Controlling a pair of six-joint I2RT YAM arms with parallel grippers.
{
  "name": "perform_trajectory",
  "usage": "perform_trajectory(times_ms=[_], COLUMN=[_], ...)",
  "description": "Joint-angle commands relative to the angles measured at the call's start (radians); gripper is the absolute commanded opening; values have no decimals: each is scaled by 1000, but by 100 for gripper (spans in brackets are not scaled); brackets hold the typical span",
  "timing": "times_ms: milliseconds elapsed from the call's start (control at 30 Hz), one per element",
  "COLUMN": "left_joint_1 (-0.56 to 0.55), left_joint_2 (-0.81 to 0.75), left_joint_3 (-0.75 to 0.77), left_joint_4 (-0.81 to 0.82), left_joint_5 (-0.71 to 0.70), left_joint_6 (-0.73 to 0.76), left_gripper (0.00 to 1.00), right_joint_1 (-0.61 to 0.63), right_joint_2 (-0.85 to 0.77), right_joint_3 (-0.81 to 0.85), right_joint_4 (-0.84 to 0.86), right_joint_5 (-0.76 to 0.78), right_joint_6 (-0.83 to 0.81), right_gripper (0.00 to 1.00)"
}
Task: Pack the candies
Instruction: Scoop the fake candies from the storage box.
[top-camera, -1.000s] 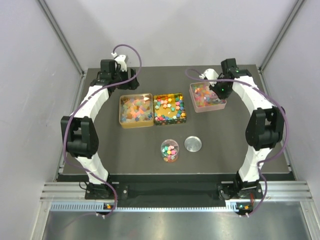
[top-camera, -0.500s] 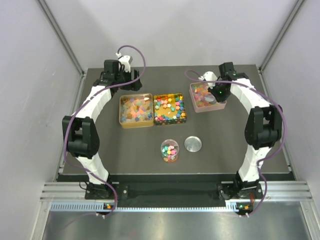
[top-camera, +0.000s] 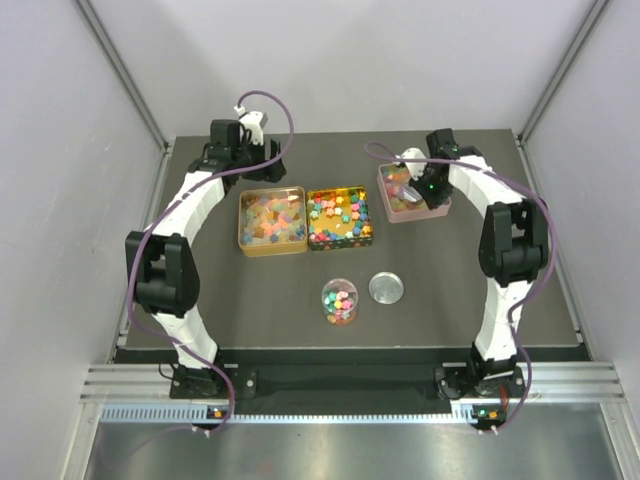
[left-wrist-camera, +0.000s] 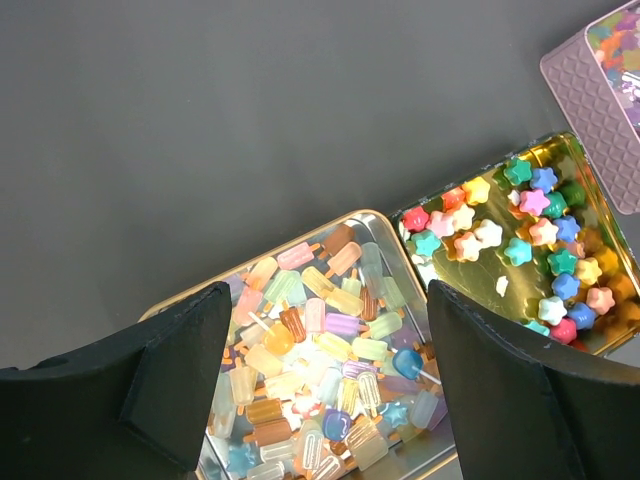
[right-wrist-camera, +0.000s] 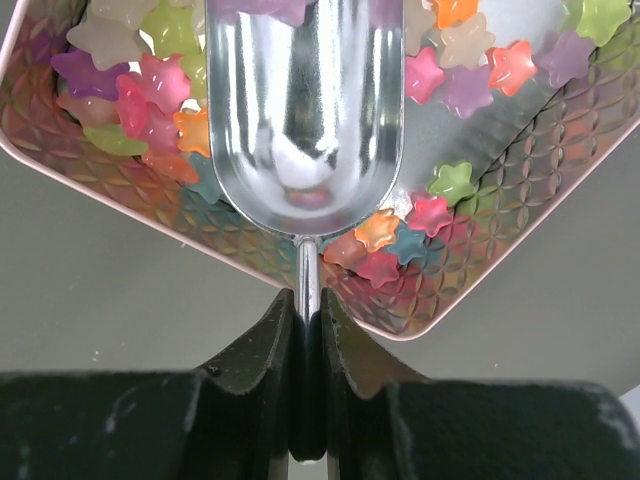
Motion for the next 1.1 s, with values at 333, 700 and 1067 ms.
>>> perform_trajectory(times_ms=[333, 700, 1067], left_joint_1=[-43, -72, -72], left_joint_2=[14, 10, -15], left_joint_3=[16, -7, -39], left_joint_4=[24, 13, 2], left_joint_5=[-21, -19, -12], left_joint_6=[12, 24, 24], left_gripper=[84, 84, 84], right_joint_1=[23, 20, 17], right_joint_2=[99, 143, 163], right_joint_3=[196, 251, 299], right_joint_4=[-1, -39, -14], right_joint_5=[-1, 73, 113], right_joint_6=[8, -219, -423], right_gripper=[0, 0, 0])
